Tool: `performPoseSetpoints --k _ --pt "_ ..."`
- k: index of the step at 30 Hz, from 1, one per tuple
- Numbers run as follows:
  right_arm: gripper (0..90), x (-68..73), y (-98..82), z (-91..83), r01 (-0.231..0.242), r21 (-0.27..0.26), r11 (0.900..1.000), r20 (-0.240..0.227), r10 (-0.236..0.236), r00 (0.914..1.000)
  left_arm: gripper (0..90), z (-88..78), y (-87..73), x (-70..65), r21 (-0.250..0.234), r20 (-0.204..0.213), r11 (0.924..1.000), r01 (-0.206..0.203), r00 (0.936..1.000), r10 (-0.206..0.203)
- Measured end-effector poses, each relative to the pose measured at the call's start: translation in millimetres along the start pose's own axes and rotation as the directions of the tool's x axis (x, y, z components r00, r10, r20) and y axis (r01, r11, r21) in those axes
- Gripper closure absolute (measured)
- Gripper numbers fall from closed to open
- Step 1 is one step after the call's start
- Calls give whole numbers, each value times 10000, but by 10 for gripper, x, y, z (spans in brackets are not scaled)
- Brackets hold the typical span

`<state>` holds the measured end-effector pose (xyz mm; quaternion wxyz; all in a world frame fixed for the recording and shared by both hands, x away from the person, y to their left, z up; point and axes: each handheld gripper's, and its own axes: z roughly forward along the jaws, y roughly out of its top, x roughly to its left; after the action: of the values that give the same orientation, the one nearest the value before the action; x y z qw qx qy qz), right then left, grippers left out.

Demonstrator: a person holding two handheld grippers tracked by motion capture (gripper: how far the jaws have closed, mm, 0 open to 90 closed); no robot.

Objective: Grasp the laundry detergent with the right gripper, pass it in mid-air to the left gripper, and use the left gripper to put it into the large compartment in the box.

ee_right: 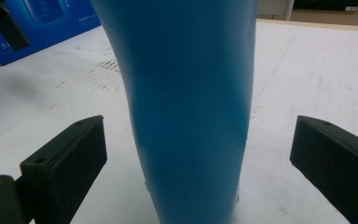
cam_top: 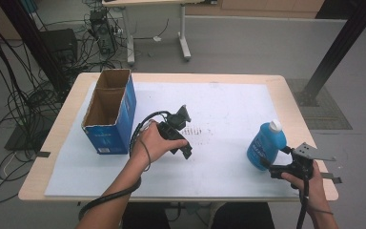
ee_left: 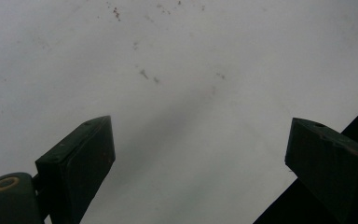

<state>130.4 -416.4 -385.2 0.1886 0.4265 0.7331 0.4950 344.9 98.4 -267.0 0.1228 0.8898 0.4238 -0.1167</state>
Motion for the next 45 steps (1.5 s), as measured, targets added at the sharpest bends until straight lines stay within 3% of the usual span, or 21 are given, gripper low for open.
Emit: performPoseSetpoints --k 45 --pt "35 -14 0 21 -46 14 10000 63 46 10000 81 18 15 -8 36 -6 10000 -14 10000 14"
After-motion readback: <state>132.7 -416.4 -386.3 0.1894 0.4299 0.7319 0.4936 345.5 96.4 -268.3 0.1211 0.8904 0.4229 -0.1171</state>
